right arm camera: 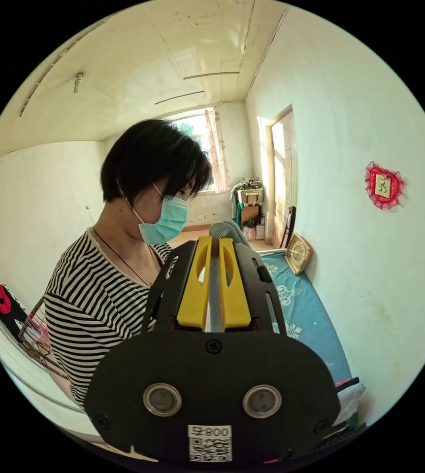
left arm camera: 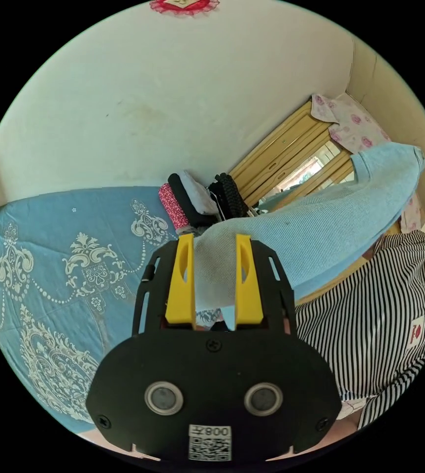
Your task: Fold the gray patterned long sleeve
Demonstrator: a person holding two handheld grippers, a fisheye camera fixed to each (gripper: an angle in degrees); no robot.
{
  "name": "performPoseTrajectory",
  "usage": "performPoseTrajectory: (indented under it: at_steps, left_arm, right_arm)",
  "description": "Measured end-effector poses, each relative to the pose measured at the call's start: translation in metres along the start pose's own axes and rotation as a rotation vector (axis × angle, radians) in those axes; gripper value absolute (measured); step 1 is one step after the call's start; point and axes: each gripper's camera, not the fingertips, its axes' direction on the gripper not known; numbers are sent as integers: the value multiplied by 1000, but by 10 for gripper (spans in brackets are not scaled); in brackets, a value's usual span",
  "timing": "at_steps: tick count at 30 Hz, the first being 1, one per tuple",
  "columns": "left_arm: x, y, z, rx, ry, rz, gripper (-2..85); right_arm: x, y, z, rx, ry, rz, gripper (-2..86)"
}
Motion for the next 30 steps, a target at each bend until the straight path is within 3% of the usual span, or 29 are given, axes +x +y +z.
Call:
performPoseTrajectory:
  at_steps: [14,19,21,30]
  left_arm:
    - [-51,47,54,-143,480,54,149]
    - [-70,80,50,-77,707,13,147]
    - [-86,107,30,42,766,-36,147]
    - [-88,203,0,34,711,-145,154]
  right_arm:
    - [-56,-37,12,-60,33,-20,18]
    - [-65,-35,8,-36,50,23,18]
    - [-67,-32,5,-29,72,54,18]
    - [-74,-24,-3,-3,60,44,18]
